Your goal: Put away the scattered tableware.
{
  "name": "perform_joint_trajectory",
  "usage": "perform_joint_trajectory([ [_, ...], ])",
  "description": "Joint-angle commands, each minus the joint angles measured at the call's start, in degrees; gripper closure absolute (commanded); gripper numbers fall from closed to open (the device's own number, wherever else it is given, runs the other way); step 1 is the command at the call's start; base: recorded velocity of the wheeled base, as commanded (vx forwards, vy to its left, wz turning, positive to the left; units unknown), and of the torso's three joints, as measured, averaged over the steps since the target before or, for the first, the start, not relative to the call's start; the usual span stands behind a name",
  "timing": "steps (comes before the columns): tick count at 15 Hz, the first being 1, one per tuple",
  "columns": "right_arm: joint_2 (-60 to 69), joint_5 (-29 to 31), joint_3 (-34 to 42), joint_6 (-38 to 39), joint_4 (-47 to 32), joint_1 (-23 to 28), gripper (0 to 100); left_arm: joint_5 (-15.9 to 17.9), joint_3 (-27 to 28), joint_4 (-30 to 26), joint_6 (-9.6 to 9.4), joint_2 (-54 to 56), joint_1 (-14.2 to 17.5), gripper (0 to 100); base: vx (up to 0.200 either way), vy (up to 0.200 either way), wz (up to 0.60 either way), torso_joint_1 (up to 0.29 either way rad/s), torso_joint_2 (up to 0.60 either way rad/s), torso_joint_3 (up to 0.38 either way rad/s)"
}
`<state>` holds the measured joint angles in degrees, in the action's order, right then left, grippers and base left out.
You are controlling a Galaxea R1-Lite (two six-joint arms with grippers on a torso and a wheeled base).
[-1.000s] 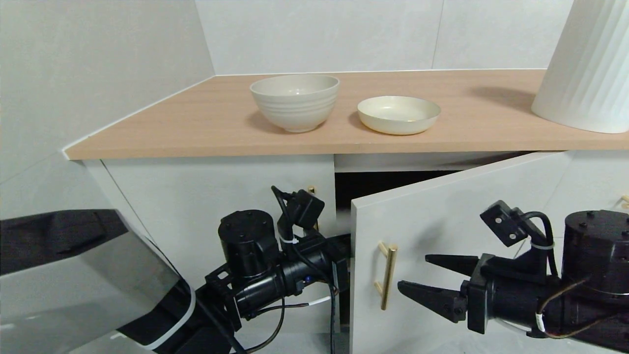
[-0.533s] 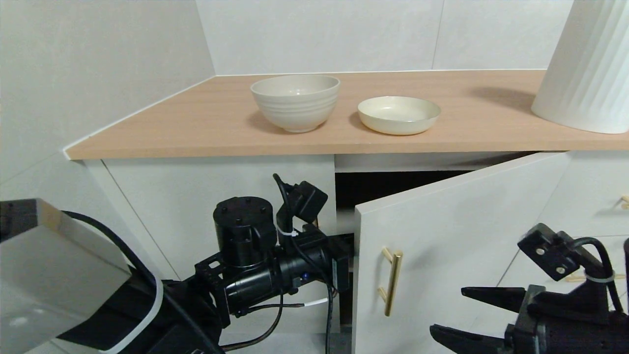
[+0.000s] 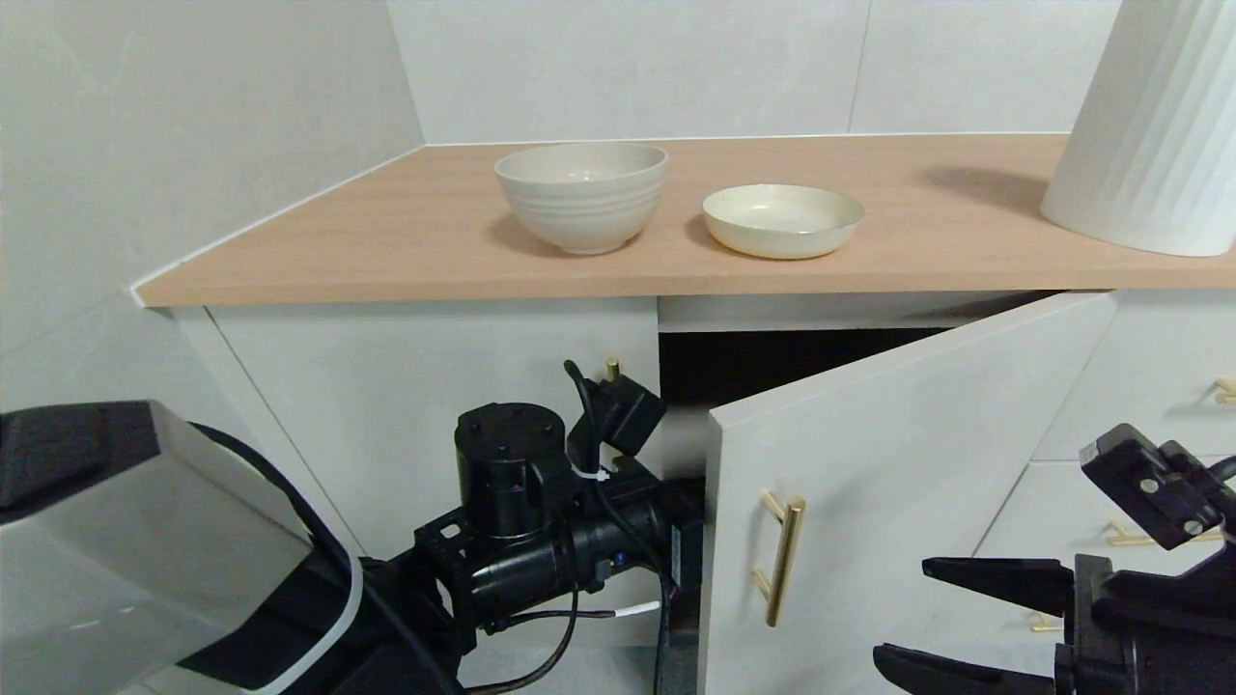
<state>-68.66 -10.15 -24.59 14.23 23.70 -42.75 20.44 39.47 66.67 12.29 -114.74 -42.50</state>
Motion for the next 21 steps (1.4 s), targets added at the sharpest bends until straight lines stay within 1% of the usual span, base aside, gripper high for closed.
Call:
perform_joint_trajectory([
  [1,0.0,-0.1,0.1,0.0,0.0,-0.1,0,0.1,0.1,0.1,0.02,-0.4,-0.1,100,-0.2,0.0,0.0,0.002,0.0,0.007],
  [3,0.1,-0.1,0.1,0.0,0.0,-0.1,0,0.1,0.1,1.4,0.02,-0.9,-0.2,100,-0.2,0.0,0.0,0.0,0.0,0.0],
  [7,0.2,-0.1,0.2,0.0,0.0,-0.1,0,0.0,0.8,3.6,0.1,-3.5,-0.2,100,0.0,0.0,0.0,0.0,0.0,0.0],
  [8,0.1,-0.1,0.2,-0.1,0.0,-0.1,0,0.0,1.1,5.0,0.1,-4.6,-0.1,100,0.0,0.0,0.0,0.0,0.0,0.0],
  [10,0.1,-0.1,0.2,-0.1,0.0,-0.1,0,-0.4,2.2,5.3,0.1,-5.8,-0.1,100,0.0,0.0,0.0,0.0,0.0,0.0],
  [12,0.0,-0.2,0.3,0.0,0.0,-0.1,0,-1.6,4.5,4.9,0.1,-5.8,-0.1,100,0.0,0.0,0.0,0.0,0.0,0.0],
  [13,-0.2,-0.2,0.3,-0.1,0.0,-0.1,0,-1.7,5.4,4.3,0.1,-5.8,-0.1,100,0.0,0.0,0.0,0.0,0.0,0.0],
  [15,-0.4,-0.2,0.4,-0.1,0.0,-0.3,0,-1.7,7.3,1.2,0.19,-5.4,-0.1,100,-0.2,0.0,0.0,0.005,0.0,0.007],
  [18,-0.1,-0.2,0.5,-0.1,0.0,-0.7,0,-2.3,9.0,-0.2,0.1,-5.6,-0.5,100,-0.2,0.0,0.0,0.014,0.0,-0.001],
  [20,0.0,-0.1,0.5,-0.1,0.0,-0.9,0,-2.3,9.7,-1.1,0.1,-5.9,-0.5,100,0.0,0.0,0.0,0.0,0.0,0.0],
  [21,0.0,-0.2,0.6,-0.1,0.0,-0.9,0,-2.3,11.5,-1.2,0.1,-7.5,-0.5,100,0.0,0.0,0.0,0.0,0.0,0.0],
])
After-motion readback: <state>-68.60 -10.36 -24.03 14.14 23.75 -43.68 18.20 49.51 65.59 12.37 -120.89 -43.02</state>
